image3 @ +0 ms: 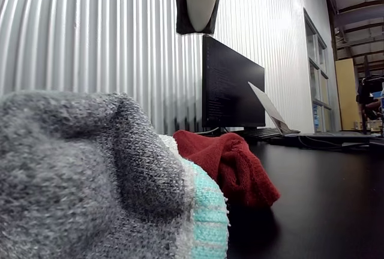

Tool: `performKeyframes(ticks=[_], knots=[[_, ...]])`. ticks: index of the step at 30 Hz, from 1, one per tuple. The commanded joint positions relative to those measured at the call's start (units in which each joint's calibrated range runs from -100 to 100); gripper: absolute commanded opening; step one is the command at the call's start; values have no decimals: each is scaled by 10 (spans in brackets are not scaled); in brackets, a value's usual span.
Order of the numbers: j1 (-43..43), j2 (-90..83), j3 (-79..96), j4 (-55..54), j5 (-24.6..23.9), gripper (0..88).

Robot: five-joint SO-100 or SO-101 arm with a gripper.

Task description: Put the sock in the container

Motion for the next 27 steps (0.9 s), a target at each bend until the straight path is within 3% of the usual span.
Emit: performKeyframes(ticks=[1,27], knots=[[1,97,-114,2,1,12],[48,377,-334,0,1,13]])
